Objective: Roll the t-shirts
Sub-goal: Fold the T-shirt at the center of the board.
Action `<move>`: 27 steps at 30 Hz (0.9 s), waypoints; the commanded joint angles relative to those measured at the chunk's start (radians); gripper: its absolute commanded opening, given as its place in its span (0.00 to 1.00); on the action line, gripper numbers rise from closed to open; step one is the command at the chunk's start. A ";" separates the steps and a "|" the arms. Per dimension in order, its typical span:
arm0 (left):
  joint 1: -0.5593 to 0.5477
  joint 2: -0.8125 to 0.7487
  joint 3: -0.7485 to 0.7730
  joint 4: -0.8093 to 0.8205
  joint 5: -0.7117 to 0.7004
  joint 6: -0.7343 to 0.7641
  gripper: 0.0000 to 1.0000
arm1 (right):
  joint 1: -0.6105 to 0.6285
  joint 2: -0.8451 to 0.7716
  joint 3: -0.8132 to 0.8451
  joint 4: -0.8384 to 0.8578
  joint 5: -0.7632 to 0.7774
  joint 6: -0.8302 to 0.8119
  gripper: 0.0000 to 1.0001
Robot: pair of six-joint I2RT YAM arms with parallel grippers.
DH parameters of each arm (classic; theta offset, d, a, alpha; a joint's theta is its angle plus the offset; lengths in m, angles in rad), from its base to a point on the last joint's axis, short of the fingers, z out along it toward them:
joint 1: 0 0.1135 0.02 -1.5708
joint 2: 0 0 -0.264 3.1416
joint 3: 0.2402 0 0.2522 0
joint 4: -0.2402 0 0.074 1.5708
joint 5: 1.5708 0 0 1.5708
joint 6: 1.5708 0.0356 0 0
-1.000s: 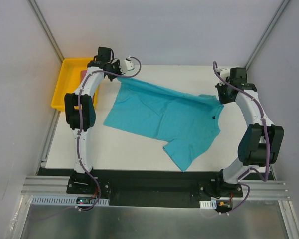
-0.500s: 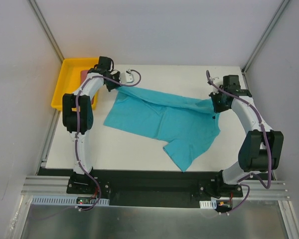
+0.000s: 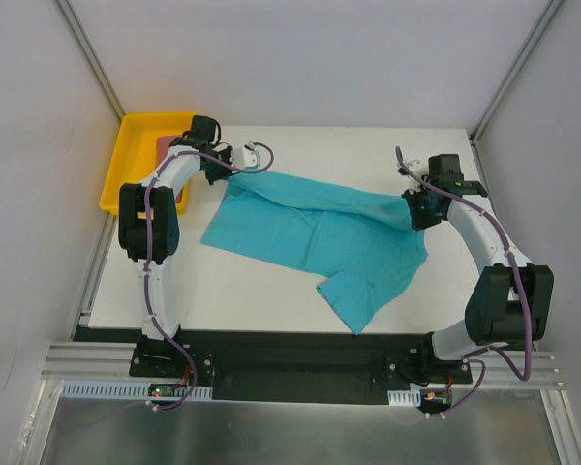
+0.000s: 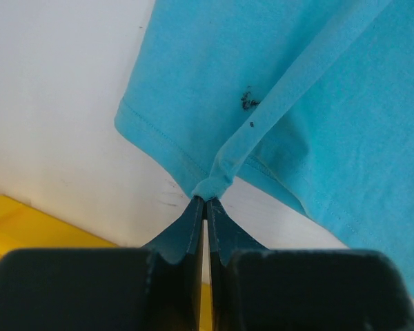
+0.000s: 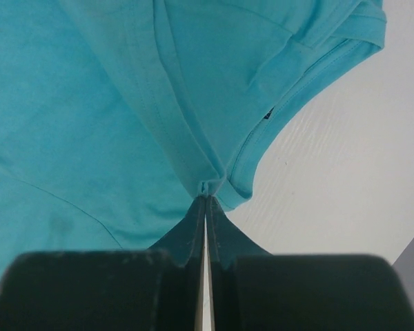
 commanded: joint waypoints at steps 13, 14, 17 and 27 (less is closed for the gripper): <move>-0.036 -0.149 -0.054 -0.034 0.013 -0.019 0.00 | -0.055 -0.088 0.056 -0.082 0.013 -0.075 0.01; -0.036 -0.152 -0.072 -0.036 0.012 -0.016 0.00 | -0.055 -0.091 0.047 -0.088 0.008 -0.080 0.01; -0.038 -0.169 -0.118 -0.044 0.004 -0.008 0.00 | -0.055 -0.103 0.015 -0.099 0.001 -0.092 0.01; -0.021 -0.164 -0.157 -0.067 -0.134 -0.102 0.24 | -0.049 -0.105 -0.017 -0.186 -0.088 -0.139 0.11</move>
